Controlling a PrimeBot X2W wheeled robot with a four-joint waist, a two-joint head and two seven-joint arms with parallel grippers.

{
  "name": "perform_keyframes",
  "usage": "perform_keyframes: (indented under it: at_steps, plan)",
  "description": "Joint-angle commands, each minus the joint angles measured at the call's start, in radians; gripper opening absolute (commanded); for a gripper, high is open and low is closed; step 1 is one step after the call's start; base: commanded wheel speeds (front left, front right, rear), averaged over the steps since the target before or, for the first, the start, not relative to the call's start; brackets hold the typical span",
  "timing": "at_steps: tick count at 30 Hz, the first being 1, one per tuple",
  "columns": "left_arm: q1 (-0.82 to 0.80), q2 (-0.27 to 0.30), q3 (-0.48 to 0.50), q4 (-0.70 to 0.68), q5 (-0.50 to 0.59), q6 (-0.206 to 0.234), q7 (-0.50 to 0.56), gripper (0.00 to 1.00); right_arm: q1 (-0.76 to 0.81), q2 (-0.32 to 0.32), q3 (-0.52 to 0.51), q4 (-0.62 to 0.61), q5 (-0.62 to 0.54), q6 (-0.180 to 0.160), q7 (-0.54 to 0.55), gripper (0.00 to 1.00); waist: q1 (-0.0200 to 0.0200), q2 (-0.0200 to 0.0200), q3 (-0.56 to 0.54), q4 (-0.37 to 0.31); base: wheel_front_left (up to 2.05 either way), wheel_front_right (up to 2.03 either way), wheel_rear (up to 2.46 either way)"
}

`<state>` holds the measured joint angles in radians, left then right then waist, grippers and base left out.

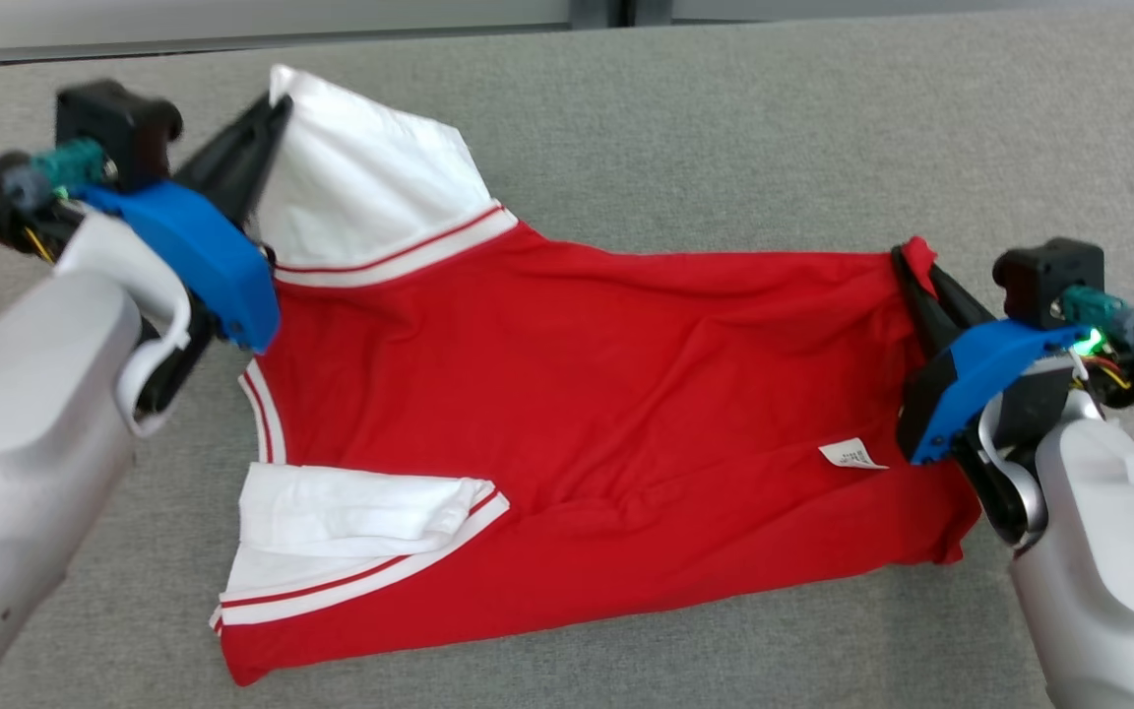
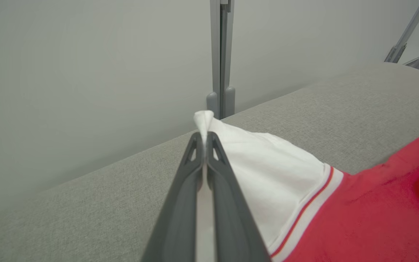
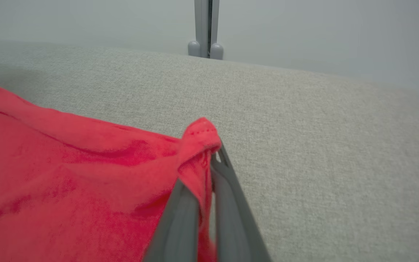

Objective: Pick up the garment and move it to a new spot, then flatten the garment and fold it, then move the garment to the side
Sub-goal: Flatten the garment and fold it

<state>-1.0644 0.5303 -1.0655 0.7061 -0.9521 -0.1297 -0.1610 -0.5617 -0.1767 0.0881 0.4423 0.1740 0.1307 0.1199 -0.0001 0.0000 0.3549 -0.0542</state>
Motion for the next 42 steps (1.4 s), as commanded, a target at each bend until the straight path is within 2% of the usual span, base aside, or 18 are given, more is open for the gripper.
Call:
perform_keyframes:
  at_steps: [1,5,8,16,23,28,35,36,37,42]
  plan:
    - [0.039,0.01,-0.003,-0.025,-0.001,0.01,-0.022,0.0,0.025,-0.018,-0.001,0.007,0.006,0.0,-0.014,0.0,0.0001,0.0,-0.013,0.009,0.0,0.0,0.0]
    - [0.127,0.037,-0.006,-0.117,-0.005,0.04,-0.053,0.0,0.067,-0.04,0.001,0.015,0.014,0.0,-0.044,0.0,0.0001,0.0,-0.044,0.028,0.0,0.0,0.0]
    - [0.2,0.069,0.001,-0.209,-0.016,0.081,-0.07,0.0,0.097,-0.052,-0.002,0.022,0.017,0.0,-0.066,0.0,0.0001,0.0,-0.063,0.042,0.0,0.0,0.0]
    - [0.4,0.173,0.022,-0.474,-0.038,0.237,-0.091,0.0,0.147,-0.064,0.001,0.028,0.025,0.0,-0.131,0.0,0.0001,0.0,-0.096,0.064,0.0,0.0,0.0]
    - [0.565,0.211,0.054,-0.646,-0.071,0.346,-0.101,0.0,0.206,-0.064,-0.018,0.041,0.047,0.0,-0.179,0.0,0.0001,0.0,-0.118,0.088,0.0,0.0,0.0]
    - [0.666,0.19,0.08,-0.7,-0.089,0.375,-0.105,0.0,0.256,-0.063,-0.038,0.044,0.063,0.0,-0.199,0.0,0.0001,0.0,-0.133,0.107,0.0,0.0,0.0]
    - [0.743,0.168,0.116,-0.695,-0.071,0.389,-0.105,0.0,0.304,-0.045,-0.057,0.03,0.08,0.0,-0.208,0.0,0.0001,0.0,-0.151,0.115,0.0,0.0,0.0]
    - [0.753,0.164,0.131,-0.695,-0.061,0.39,-0.105,0.35,0.308,-0.042,-0.056,0.023,0.083,0.0,-0.216,0.6,0.0001,0.0,-0.154,0.115,0.0,0.0,0.0]
    - [0.765,0.154,0.148,-0.696,-0.057,0.392,-0.105,1.0,0.316,-0.038,-0.056,0.017,0.09,0.0,-0.221,1.0,0.0001,0.0,-0.158,0.114,0.0,0.0,0.0]
    - [0.828,0.102,0.259,-0.701,0.001,0.389,-0.105,1.0,0.338,-0.038,-0.059,-0.027,0.115,0.0,-0.251,1.0,0.0001,0.0,-0.176,0.109,0.0,0.0,0.0]
